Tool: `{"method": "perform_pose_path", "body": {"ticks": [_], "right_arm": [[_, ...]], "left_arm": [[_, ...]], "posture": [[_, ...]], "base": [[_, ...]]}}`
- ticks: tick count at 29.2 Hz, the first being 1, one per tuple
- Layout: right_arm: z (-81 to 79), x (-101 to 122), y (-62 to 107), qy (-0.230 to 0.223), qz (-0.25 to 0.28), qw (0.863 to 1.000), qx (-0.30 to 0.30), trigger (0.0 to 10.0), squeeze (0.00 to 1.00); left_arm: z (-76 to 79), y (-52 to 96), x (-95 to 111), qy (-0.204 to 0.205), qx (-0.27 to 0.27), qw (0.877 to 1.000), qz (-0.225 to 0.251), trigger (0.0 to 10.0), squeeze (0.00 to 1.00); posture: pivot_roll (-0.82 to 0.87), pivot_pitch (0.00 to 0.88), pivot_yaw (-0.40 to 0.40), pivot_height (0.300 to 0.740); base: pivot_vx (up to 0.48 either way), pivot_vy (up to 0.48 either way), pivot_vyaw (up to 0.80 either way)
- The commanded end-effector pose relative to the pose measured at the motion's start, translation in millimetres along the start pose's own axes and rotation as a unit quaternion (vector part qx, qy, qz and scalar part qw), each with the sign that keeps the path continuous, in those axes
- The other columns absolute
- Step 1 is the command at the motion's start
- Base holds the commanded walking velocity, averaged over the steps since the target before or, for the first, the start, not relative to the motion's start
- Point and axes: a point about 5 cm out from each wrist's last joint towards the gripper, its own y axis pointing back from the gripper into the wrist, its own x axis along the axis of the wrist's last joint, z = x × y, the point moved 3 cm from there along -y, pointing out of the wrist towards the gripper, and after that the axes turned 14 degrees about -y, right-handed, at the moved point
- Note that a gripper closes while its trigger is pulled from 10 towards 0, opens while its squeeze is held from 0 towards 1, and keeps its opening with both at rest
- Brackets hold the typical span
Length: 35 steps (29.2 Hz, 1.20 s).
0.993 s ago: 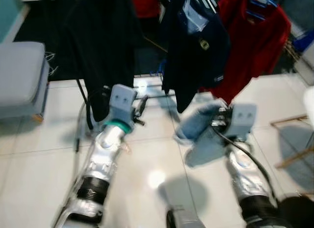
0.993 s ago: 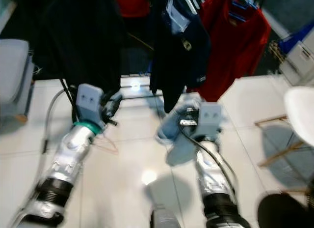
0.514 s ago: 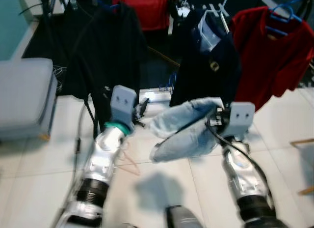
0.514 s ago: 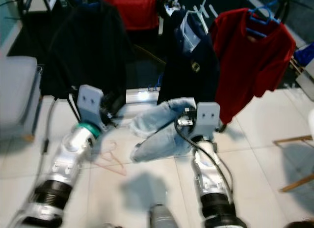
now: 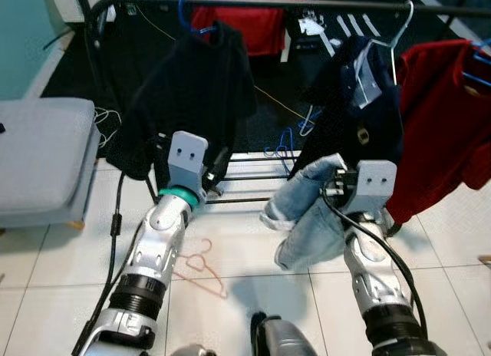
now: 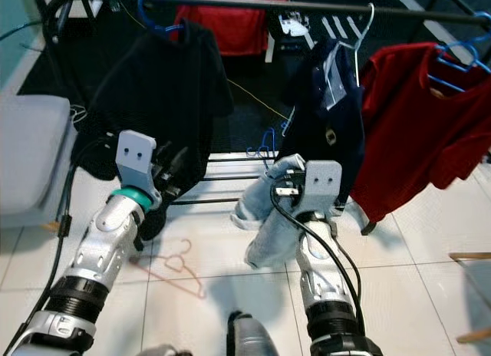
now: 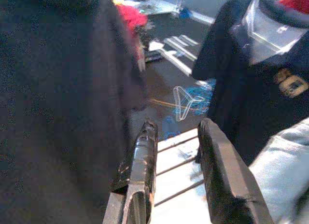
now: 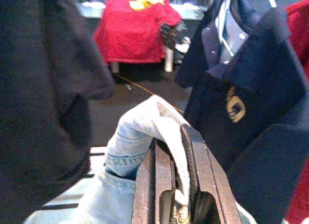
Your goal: Hang hanger
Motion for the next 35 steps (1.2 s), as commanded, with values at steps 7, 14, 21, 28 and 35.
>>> {"method": "perform_pose_path", "body": {"ticks": [7, 14, 21, 28, 35], "right_arm": [[-10.1, 7.0, -1.9, 0.000, 0.016, 1.000, 0.026, 10.0, 0.00], [-21.3, 11.6, -1.1, 0.017, 0.026, 0.998, 0.056, 10.0, 0.00], [-26.2, 16.8, -2.9, 0.020, 0.034, 0.997, 0.067, 10.0, 0.00], [-26.2, 17.1, -2.7, 0.020, 0.034, 0.997, 0.068, 10.0, 0.00], [-40.3, 27.0, -2.7, 0.030, 0.047, 0.993, 0.103, 10.0, 0.00]], "left_arm": [[-2.0, 6.6, -12.1, -0.019, 0.001, 1.000, -0.022, 10.0, 0.00], [12.7, 20.8, -18.8, -0.040, -0.033, 0.998, -0.022, 10.0, 0.00], [22.0, 26.0, -20.8, -0.046, -0.042, 0.998, -0.022, 10.0, 0.00], [20.7, 25.5, -20.5, -0.046, -0.037, 0.998, -0.025, 10.0, 0.00], [6.6, 24.8, -13.9, -0.086, -0.035, 0.995, -0.029, 10.0, 0.00]], "posture": [[-0.07, 0.043, 0.032, 0.740], [-0.06, 0.050, 0.028, 0.740], [-0.06, 0.054, 0.027, 0.740], [-0.06, 0.056, 0.028, 0.740], [-0.07, 0.062, 0.034, 0.740]], "base": [[0.264, 0.000, 0.00], [0.000, 0.000, 0.00], [0.000, 0.000, 0.00], [0.000, 0.000, 0.00], [0.000, 0.000, 0.00]]}}
